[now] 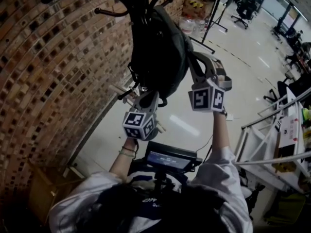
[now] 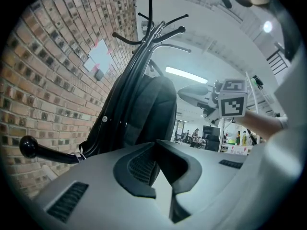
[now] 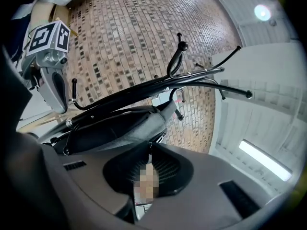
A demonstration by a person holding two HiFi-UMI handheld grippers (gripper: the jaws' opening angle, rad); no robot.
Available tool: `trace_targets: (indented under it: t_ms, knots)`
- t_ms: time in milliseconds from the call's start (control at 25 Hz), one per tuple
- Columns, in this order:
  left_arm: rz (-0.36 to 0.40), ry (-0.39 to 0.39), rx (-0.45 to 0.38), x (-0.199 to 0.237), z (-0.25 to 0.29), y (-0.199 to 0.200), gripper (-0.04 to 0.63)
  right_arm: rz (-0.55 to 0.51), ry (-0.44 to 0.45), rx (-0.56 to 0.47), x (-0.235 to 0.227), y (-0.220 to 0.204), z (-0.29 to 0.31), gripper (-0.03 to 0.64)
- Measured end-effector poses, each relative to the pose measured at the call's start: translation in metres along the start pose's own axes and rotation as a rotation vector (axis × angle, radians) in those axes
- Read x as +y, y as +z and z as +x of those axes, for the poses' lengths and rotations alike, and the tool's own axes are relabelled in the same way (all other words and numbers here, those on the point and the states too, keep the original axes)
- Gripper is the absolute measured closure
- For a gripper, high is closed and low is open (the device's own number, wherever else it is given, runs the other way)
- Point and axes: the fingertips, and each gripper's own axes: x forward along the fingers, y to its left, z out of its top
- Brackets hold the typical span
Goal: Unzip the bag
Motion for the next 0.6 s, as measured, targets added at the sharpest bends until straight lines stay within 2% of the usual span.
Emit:
trace_targets:
  t_ms: [200, 600]
  knots:
    - [-0.004, 0.01, -0.002, 0.001, -0.002, 0.0, 0.586, -0.046, 0.026, 0.016, 0.002, -0.002, 0.007, 0.601]
    - [0.006, 0.034, -0.003, 0.008, -0.009, 0.0, 0.586, -0.039, 0.043, 0.014, 0.014, -0.01, -0.004, 0.603]
